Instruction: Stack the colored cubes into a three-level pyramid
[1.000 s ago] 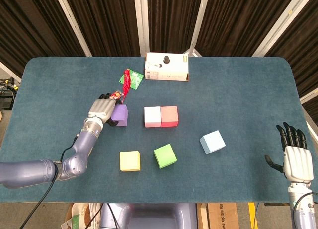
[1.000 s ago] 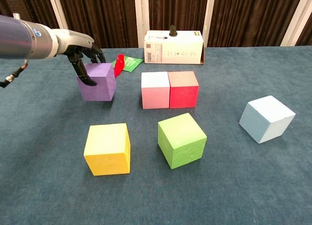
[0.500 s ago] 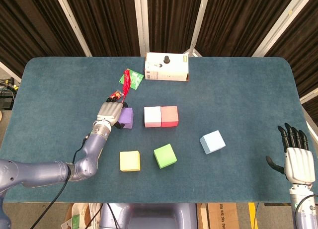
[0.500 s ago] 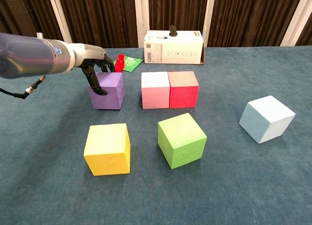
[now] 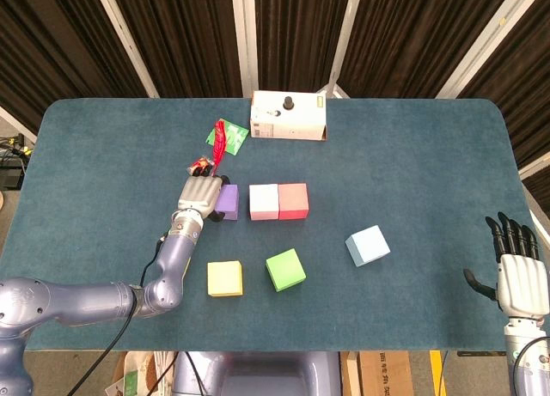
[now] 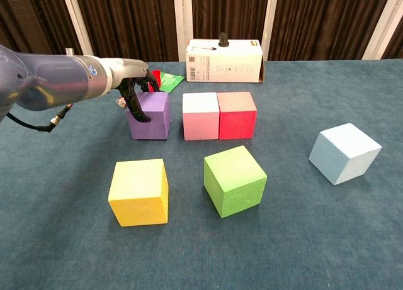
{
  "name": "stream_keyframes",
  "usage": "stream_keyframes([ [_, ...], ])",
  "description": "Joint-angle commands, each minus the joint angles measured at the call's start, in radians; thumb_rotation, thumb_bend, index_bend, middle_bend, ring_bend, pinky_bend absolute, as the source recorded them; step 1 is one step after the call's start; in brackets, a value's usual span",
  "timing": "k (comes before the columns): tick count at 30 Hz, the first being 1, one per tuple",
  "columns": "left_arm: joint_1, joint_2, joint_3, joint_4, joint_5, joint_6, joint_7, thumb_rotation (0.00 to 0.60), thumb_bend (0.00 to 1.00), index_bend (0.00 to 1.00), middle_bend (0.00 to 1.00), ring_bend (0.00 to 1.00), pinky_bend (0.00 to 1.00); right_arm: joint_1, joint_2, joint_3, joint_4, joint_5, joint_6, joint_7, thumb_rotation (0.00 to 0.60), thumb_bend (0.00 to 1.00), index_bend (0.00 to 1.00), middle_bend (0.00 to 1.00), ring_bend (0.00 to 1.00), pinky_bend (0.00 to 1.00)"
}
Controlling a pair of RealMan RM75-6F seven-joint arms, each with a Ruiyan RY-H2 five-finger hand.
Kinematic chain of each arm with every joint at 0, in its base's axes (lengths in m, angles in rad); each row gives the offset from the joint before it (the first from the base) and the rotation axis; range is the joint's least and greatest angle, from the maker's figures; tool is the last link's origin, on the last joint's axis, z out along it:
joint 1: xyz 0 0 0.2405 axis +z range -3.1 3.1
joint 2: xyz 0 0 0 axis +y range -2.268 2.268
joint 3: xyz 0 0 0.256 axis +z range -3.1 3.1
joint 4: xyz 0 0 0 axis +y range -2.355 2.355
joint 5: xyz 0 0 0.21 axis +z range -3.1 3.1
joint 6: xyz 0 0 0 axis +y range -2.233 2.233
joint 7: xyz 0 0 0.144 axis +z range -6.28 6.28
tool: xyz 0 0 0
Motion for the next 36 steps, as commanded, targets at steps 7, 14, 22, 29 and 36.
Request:
stream_keyframes([
  [7,-0.013,-0.028,-0.038,-0.003,-0.039,0.034,0.053,0.6,0.37,0.28,0.28,0.0,0.0,-0.005,0.007,0.007,-0.008,0.009,0.0,0.002,0.6,0.24,0.11,0.04,0.0,0.0],
  [14,-0.016,-0.045,-0.058,0.004,-0.042,0.047,0.077,0.6,0.37,0.28,0.28,0.0,0.0,-0.008,0.01,0.01,-0.011,0.012,0.0,0.007,0.6,0.24,0.11,0.04,0.0,0.0],
  [22,-0.015,-0.07,-0.073,0.028,-0.027,0.039,0.087,0.6,0.37,0.28,0.28,0.0,0.0,-0.01,0.011,0.015,-0.013,0.018,0.001,0.008,0.6,0.24,0.11,0.04,0.0,0.0],
  [29,-0.016,-0.081,-0.081,0.033,-0.025,0.047,0.106,0.6,0.37,0.28,0.28,0.0,0.0,-0.011,0.011,0.016,-0.015,0.019,0.0,0.009,0.6,0.24,0.11,0.04,0.0,0.0],
  [36,-0.018,-0.099,-0.095,0.044,-0.021,0.057,0.121,0.6,0.37,0.28,0.28,0.0,0.0,-0.015,0.015,0.02,-0.019,0.022,0.002,0.013,0.6,0.24,0.11,0.04,0.0,0.0],
])
